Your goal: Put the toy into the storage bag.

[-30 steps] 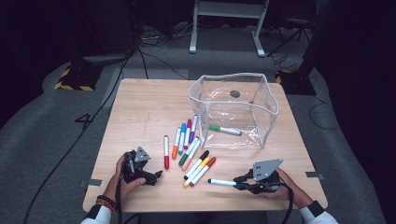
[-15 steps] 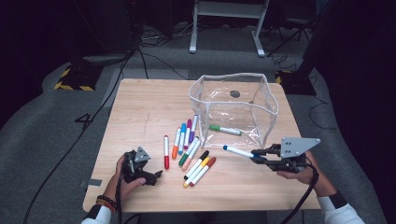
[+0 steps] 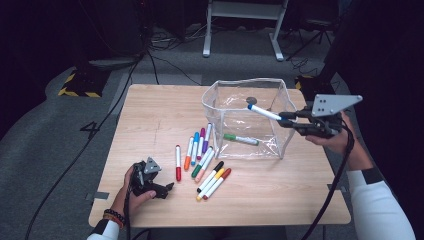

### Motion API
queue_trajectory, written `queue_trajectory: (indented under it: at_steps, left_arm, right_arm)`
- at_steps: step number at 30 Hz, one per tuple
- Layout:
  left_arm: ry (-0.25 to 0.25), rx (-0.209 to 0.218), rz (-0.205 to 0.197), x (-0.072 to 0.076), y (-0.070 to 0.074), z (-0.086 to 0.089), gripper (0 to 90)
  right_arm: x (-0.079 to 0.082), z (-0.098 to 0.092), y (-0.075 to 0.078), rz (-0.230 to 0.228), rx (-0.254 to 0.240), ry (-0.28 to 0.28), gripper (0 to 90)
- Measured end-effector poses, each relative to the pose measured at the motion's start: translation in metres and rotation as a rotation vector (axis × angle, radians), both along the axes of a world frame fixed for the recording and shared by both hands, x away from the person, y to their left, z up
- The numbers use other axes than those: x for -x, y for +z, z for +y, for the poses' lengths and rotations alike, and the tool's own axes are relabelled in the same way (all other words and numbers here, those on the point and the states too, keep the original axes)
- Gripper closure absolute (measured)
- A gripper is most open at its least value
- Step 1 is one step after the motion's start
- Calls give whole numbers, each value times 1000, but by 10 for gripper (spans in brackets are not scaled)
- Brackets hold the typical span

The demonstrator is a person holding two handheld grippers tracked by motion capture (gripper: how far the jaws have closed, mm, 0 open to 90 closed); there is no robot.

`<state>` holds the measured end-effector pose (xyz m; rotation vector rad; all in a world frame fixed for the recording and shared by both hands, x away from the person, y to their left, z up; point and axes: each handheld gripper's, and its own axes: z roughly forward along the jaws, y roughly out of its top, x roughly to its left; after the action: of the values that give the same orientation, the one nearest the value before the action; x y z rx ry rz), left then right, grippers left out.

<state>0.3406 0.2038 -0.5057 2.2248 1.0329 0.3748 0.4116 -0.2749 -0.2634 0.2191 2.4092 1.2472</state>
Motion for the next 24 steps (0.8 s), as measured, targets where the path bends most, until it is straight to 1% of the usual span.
queue_trajectory:
  at_steps: [1,2,4,7,11,12,14,16,19,22,24]
  left_arm:
    - [0,0,0,0,0,0,5]
    - [0,0,0,0,0,0,5]
    - [0,0,0,0,0,0,5]
    - [0,0,0,0,0,0,5]
    - [0,0,0,0,0,0,5]
    - [0,-1,-1,0,0,0,5]
    - [0,0,0,0,0,0,5]
    - [0,0,0,0,0,0,5]
    - [0,0,0,0,0,0,5]
    - [0,0,0,0,0,0,5]
    - [0,0,0,0,0,0,5]
  right_arm:
    - [-6,2,3,-7,12,-9,745]
    - [-10,4,4,-10,11,-18,745]
    - [-21,8,6,-6,12,-7,745]
    - [-37,15,5,12,41,-27,745]
    - [-57,26,-6,45,95,-62,745]
    - [-62,28,-9,54,111,-63,745]
    - [-72,32,-14,69,137,-88,745]
    - [-78,34,-18,83,150,-97,745]
    - [-89,37,-24,102,189,-122,744]
    - [-97,39,-30,131,207,-131,744]
    - [-103,40,-35,149,231,-138,744]
